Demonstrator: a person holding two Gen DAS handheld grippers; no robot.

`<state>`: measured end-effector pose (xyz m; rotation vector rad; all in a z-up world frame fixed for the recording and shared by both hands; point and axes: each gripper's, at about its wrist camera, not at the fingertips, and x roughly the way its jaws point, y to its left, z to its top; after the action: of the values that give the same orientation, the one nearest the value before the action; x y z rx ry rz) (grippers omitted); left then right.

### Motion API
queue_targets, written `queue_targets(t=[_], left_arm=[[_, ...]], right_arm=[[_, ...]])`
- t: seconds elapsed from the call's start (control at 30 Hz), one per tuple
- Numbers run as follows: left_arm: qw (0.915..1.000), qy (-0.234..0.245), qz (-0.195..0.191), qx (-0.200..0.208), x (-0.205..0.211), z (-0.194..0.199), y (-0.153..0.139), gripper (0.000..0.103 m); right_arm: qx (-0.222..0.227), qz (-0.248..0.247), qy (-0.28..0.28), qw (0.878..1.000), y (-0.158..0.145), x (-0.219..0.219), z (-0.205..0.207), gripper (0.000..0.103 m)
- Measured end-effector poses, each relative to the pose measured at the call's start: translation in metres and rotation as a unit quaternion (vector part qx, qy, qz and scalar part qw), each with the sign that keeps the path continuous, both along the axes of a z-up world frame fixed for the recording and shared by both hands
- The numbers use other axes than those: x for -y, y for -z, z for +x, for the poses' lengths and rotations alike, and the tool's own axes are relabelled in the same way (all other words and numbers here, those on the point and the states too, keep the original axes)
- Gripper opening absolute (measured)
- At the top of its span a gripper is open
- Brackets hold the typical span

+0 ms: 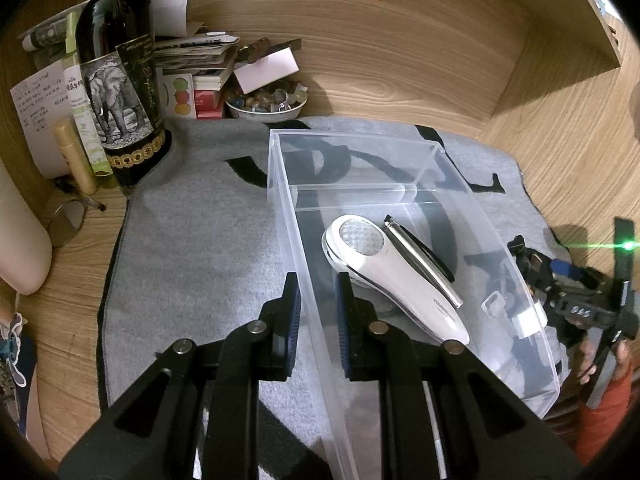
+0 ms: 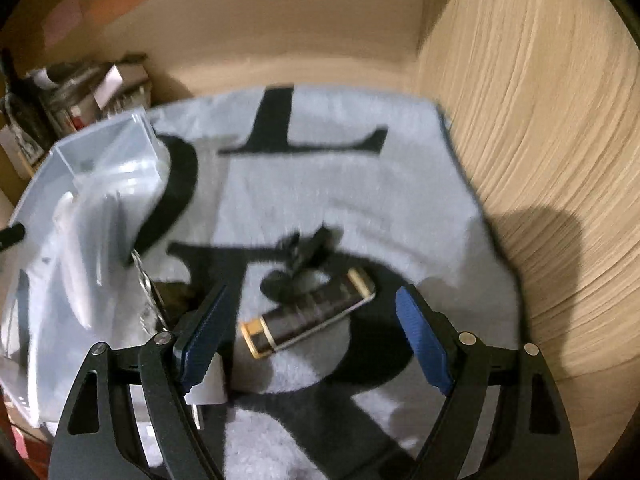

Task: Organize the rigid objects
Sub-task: 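Return the right gripper to the towel and grasp the black-and-gold tube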

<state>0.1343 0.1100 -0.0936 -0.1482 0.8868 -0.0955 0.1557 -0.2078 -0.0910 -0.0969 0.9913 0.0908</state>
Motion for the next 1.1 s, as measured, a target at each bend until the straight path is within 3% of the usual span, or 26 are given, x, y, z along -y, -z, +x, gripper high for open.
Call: queue_targets(t=[0.2,0.47,0.57,0.93,1.03,1.1], left_arm=[[1.0,0.0,0.0,0.0,0.001,0.0,0.0,0.015],[1.0,-0.001,0.0,0.0,0.0,0.0,0.0,0.015],[1.0,-0.001,0.0,0.0,0.001,0.0,0.0,0.015],[1.0,-0.001,0.0,0.0,0.001,0.0,0.0,0.016],[1.0,-0.002,-0.001,0.0,0.001,0.0,0.0,0.015],[1.0,-0.002,-0.001,0.0,0.001,0.0,0.0,0.016]], right_arm=[[-0.019,0.006,0.006,1.0,0.017,0.007,0.001,0.08],[-0.015,0.007,0.009,1.0,0.013,0.026,-0.008,0.044],[-0.017,0.015,0.018,1.0,0.012,0.032,-0.005,0.036],[-0.016,0.017,0.043,0.999,0.016,0.036,0.025,0.035],[-0.006,0.0,0.049,0.999,0.016,0.035,0.027,0.021],[-0.003,0.0,0.047,0.999,0.015,0.034,0.027,0.021]])
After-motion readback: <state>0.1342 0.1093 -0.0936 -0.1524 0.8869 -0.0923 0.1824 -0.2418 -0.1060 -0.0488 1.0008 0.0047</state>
